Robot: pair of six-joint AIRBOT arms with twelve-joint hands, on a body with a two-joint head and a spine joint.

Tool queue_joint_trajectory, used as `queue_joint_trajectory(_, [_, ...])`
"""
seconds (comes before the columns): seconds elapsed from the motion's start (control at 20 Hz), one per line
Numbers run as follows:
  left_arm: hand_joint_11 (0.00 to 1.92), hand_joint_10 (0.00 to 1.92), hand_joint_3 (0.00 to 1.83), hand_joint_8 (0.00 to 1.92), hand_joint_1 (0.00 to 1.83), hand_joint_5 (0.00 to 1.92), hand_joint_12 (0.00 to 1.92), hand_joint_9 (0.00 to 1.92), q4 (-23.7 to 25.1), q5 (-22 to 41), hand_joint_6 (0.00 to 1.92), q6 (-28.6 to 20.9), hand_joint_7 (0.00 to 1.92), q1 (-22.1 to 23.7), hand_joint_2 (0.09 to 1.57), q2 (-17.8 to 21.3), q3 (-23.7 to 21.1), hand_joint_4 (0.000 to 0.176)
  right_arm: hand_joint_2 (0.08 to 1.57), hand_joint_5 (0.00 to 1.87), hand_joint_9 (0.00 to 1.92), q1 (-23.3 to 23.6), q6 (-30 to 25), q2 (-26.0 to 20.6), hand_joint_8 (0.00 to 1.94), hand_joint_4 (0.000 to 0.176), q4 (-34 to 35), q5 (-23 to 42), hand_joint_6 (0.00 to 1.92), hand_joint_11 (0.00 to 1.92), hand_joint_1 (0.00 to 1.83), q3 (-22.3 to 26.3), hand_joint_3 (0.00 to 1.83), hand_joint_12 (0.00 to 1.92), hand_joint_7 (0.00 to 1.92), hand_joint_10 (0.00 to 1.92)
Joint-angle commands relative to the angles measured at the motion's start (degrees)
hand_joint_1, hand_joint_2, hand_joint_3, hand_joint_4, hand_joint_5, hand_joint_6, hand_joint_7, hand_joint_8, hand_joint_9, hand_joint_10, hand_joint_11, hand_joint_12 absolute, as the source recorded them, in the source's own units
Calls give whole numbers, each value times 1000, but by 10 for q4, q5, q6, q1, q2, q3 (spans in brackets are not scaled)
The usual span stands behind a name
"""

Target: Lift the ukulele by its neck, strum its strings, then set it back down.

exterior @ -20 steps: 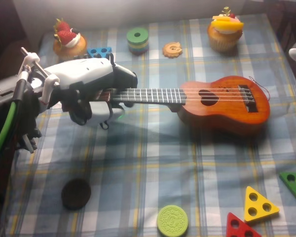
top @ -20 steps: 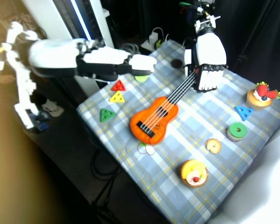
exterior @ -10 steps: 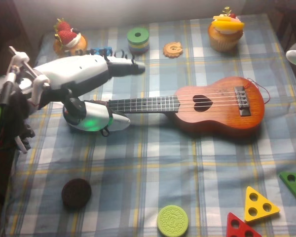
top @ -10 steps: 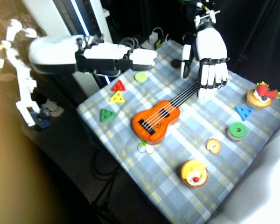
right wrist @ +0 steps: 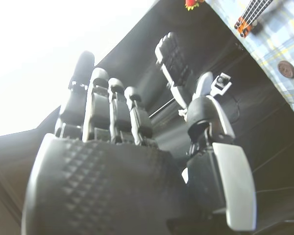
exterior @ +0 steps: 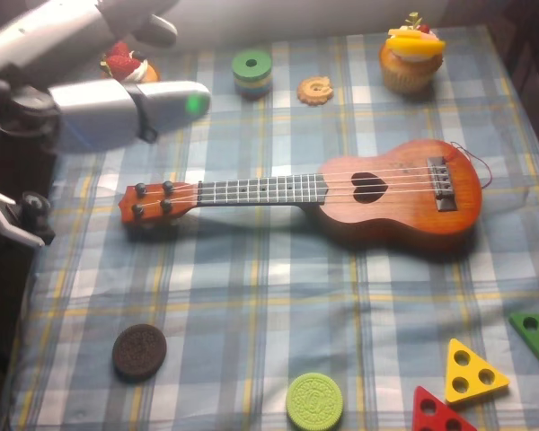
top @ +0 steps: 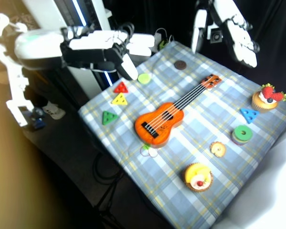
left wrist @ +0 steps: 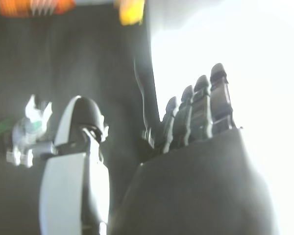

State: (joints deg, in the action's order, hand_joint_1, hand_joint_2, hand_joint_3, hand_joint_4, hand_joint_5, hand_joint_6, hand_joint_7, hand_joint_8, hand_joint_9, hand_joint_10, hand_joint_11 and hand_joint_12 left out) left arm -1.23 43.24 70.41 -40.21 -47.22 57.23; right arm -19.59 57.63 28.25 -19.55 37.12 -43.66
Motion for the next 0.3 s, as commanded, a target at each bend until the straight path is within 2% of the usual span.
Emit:
queue_joint_trajectory(0.0, [0,0,1,0,658,4,258,4,-5,117,2,-54,4,2,1293,5,12,21,1332,0,60,4,4,-2,1,0,25,68,0,0,273,-1,0,861,6,19])
queue_joint_trajectory(0.05, [13,0,2,0,603,0,17,0,-1,140,0,-91,0,-3,1305,4,19,80,1331,0,65,3,4,-1,0,0,30,70,0,0,359,-2,0,1045,0,20])
queue_joint_trajectory(0.1, [2,21,0,0,580,0,390,19,0,173,0,-123,0,-11,1327,5,24,61,1324,0,62,0,4,-1,0,0,37,77,0,0,418,-3,0,989,0,17])
queue_joint_trajectory(0.15, [0,40,0,7,561,0,793,66,0,201,0,-136,38,-19,1312,7,23,59,1321,0,48,-6,6,-2,0,0,45,91,0,0,414,-2,0,900,0,11])
queue_joint_trajectory(0.2, [0,42,0,6,556,0,875,71,-4,229,0,-137,41,-27,1306,14,17,69,1317,0,44,-20,19,-2,0,0,63,113,0,0,387,-1,0,792,0,8])
queue_joint_trajectory(0.25, [0,35,0,3,493,0,852,61,-7,248,0,-137,41,-33,1305,18,12,85,1308,0,25,-31,35,-2,0,0,78,130,0,0,418,1,0,593,0,12])
